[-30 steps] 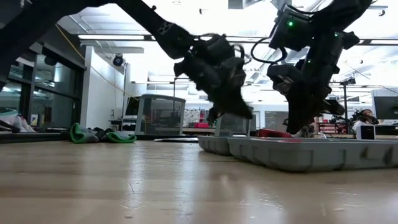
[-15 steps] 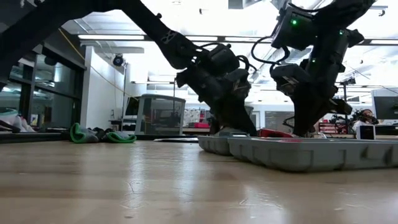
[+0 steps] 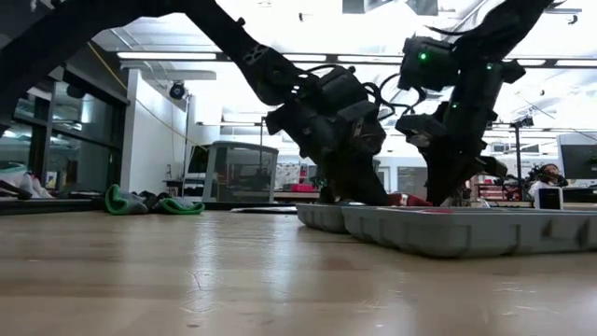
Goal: Prefit tool cases
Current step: Put the tape measure into the gray prefit tool case
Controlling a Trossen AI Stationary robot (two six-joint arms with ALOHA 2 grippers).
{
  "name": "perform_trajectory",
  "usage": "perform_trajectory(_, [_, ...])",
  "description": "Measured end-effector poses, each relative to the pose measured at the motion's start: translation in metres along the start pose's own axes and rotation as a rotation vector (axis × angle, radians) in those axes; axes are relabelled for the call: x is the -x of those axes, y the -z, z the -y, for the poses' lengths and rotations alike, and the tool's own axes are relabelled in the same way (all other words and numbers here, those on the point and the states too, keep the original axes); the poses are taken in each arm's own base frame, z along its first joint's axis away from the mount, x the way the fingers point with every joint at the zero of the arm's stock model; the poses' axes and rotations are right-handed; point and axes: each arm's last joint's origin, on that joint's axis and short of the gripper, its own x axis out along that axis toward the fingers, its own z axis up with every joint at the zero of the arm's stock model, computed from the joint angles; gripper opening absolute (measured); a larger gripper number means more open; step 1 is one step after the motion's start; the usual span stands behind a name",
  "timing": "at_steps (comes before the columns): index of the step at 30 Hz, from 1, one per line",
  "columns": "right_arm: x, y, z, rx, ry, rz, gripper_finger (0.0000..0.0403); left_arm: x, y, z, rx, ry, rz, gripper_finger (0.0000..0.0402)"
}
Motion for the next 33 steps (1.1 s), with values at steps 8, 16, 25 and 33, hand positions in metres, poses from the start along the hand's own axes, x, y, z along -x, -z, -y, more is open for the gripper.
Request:
perform_trajectory(8, [0.004, 0.0, -0.001, 0.007, -0.01, 0.016, 0.0, 0.003, -0.004, -0.005, 0.029, -0.018, 0.035, 0.0])
perform_trajectory(16, [0.019, 0.002, -0.005, 0.015, -0.054, 0.063, 0.0, 0.004, -0.008, -0.007, 0.031, 0.0, 0.067, 0.0])
perform_trajectory(25, [0.019, 0.002, -0.005, 0.016, -0.063, 0.062, 0.0, -0.011, -0.013, -0.013, 0.075, 0.02, 0.052, 0.0])
perform_trajectory(33, [0.019, 0.002, -0.008, 0.037, -0.106, 0.046, 0.0, -0.004, -0.022, -0.031, 0.117, -0.021, 0.049, 0.0])
